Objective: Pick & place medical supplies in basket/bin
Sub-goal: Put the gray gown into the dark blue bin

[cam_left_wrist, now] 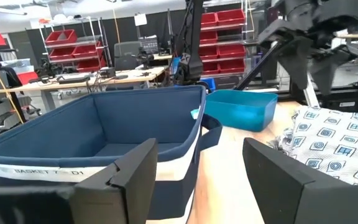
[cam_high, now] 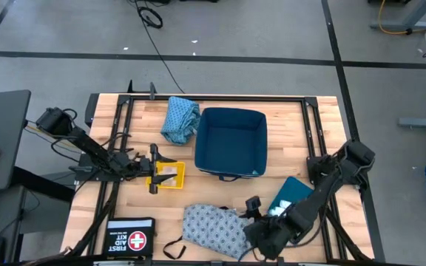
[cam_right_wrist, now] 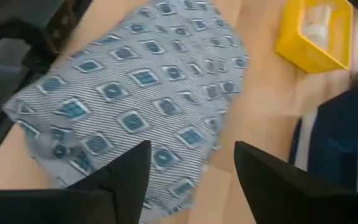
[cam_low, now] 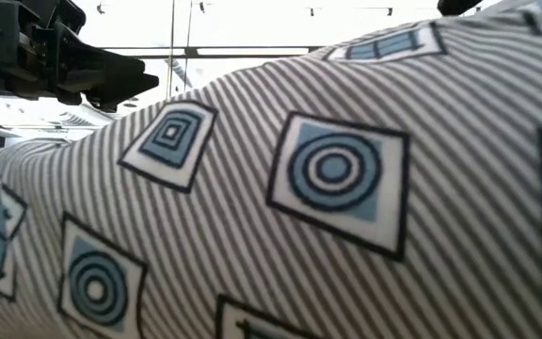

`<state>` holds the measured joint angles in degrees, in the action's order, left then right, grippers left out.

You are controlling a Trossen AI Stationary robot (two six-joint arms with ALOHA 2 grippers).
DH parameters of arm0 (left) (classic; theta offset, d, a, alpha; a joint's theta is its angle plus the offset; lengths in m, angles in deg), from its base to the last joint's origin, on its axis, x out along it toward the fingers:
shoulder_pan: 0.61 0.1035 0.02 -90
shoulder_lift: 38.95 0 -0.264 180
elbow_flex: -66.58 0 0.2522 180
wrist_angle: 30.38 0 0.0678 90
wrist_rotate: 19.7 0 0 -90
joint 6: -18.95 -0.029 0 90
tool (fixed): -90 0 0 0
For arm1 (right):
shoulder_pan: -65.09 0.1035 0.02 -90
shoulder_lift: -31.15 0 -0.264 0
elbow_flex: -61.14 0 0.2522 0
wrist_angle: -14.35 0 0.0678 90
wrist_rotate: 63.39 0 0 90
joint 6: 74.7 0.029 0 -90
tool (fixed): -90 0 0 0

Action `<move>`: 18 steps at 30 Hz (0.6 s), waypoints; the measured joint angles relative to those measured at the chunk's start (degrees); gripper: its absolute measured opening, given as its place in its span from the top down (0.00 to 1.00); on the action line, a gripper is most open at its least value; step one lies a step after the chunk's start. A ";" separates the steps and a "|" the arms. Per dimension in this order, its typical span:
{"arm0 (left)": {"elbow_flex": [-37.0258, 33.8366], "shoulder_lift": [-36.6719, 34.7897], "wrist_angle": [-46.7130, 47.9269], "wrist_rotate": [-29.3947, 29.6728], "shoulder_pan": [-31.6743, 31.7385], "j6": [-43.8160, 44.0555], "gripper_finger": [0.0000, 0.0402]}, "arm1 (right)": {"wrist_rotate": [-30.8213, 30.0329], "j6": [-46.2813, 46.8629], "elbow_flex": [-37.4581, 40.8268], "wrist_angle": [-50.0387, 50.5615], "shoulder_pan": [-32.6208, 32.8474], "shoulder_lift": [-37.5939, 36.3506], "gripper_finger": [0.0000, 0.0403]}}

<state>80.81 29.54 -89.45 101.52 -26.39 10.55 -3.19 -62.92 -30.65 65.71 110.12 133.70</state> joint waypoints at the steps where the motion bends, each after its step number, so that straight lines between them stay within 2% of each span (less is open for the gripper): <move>1: 0.00 0.00 0.00 0.00 0.00 0.12 0.44 | 0.16 0.03 -0.87 0.21 0.56 0.94 0.40; 13: 0.00 0.00 0.02 -0.21 -0.02 0.45 0.44 | 0.60 -2.55 -9.44 8.73 6.56 13.03 0.41; 18: 0.00 0.00 0.00 -0.24 -0.02 0.45 0.44 | -6.09 -4.96 -9.44 9.79 6.99 15.67 0.41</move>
<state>80.81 29.54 -89.46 101.28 -26.41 11.00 -9.27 -67.88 -40.08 75.50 117.11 149.38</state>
